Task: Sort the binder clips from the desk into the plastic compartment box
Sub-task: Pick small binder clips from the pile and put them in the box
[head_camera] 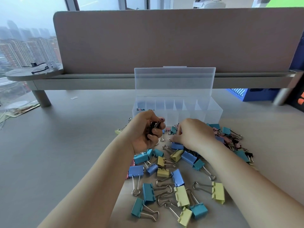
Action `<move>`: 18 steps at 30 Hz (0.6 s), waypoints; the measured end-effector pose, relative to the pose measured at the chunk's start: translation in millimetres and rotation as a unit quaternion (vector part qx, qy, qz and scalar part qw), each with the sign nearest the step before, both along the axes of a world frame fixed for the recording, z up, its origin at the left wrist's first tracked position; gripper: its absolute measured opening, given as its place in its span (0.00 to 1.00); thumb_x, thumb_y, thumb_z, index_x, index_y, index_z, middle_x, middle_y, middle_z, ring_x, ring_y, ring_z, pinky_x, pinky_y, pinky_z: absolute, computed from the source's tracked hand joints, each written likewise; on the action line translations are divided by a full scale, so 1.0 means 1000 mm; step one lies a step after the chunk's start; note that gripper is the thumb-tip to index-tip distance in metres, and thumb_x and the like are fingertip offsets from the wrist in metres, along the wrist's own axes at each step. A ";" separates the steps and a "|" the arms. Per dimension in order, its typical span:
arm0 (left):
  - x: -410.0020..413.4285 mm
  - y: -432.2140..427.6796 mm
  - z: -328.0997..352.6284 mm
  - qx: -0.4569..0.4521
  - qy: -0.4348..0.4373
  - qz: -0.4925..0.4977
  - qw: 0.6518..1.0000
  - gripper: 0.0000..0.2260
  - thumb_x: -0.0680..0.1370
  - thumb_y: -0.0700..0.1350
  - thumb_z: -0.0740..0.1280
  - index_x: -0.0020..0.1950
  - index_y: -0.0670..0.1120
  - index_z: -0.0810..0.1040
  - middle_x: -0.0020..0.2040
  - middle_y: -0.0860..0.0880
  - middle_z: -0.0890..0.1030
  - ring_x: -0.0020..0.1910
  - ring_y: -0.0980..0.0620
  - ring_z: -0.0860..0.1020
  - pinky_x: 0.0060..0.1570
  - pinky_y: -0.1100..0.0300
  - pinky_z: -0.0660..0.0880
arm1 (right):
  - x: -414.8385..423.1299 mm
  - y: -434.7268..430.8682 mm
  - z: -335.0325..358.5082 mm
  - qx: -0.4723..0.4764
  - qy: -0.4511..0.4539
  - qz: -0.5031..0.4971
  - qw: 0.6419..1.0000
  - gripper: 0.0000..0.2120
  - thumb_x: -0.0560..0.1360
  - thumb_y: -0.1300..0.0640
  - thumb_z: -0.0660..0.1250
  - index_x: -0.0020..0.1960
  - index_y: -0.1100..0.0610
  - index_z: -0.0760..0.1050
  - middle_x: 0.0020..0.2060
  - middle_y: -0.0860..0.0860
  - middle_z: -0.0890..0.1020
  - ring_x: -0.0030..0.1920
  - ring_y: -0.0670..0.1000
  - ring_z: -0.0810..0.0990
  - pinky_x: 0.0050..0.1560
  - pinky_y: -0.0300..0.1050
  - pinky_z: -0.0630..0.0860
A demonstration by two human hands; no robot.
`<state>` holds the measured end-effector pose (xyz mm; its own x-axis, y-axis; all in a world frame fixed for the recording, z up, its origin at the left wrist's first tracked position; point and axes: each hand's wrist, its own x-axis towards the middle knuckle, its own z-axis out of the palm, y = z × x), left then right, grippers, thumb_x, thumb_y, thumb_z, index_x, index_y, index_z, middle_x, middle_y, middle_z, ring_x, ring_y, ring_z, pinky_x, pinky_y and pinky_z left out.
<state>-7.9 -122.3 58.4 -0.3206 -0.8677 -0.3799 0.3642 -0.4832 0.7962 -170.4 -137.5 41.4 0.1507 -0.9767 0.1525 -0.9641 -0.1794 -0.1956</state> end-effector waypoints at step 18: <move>-0.005 0.000 -0.005 -0.160 -0.318 0.080 0.931 0.09 0.81 0.47 0.60 0.49 0.46 0.78 0.33 0.52 0.71 0.24 0.57 0.65 0.20 0.67 0.61 | -0.009 -0.006 0.007 0.070 -0.226 0.050 0.970 0.13 0.75 0.53 0.64 0.38 0.61 0.79 0.32 0.57 0.76 0.32 0.51 0.71 0.33 0.41 0.64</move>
<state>-12.6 -122.3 53.7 0.0245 -0.9864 -0.1623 -0.1835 -0.1640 0.9692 -178.9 -143.2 48.5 0.1947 -0.9764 0.0930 -0.7533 -0.2096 -0.6234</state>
